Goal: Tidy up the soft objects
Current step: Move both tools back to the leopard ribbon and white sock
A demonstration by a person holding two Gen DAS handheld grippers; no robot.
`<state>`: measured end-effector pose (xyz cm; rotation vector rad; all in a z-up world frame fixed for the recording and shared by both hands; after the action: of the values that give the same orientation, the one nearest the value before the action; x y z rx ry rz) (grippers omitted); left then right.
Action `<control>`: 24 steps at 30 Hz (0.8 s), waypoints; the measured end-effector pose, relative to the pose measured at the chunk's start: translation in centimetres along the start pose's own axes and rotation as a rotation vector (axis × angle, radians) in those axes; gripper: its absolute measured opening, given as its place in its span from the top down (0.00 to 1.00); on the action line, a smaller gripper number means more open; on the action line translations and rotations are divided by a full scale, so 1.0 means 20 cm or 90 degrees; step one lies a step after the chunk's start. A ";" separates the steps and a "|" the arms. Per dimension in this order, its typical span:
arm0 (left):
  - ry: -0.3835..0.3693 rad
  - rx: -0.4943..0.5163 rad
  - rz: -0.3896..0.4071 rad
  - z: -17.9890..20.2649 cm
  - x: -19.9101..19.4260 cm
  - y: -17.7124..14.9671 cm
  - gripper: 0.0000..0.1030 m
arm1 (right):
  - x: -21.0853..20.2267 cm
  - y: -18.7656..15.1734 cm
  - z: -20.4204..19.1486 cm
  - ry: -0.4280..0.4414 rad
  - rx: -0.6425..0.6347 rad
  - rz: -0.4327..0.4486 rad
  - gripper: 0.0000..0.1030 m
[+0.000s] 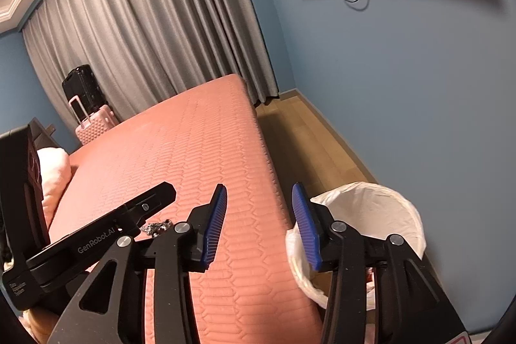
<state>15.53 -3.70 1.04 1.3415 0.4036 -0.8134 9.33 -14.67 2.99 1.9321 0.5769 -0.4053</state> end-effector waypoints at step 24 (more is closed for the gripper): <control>0.149 -0.133 -0.071 -0.93 0.22 -0.14 0.26 | 0.62 -0.33 -0.39 0.049 -0.030 -0.144 0.45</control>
<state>19.98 12.91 -8.00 1.2285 0.7335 -0.6867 16.07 -2.65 -5.28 1.8493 0.8526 -0.4563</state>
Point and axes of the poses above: each gripper's, at about its wrist camera, not at the fingertips, and x roughly the way its jaws point, z to its right, y to its top, the point moved 5 cm from there along x, roughly the way its jaws point, and after that the axes turned 12 degrees about y, right-handed, at the moved point
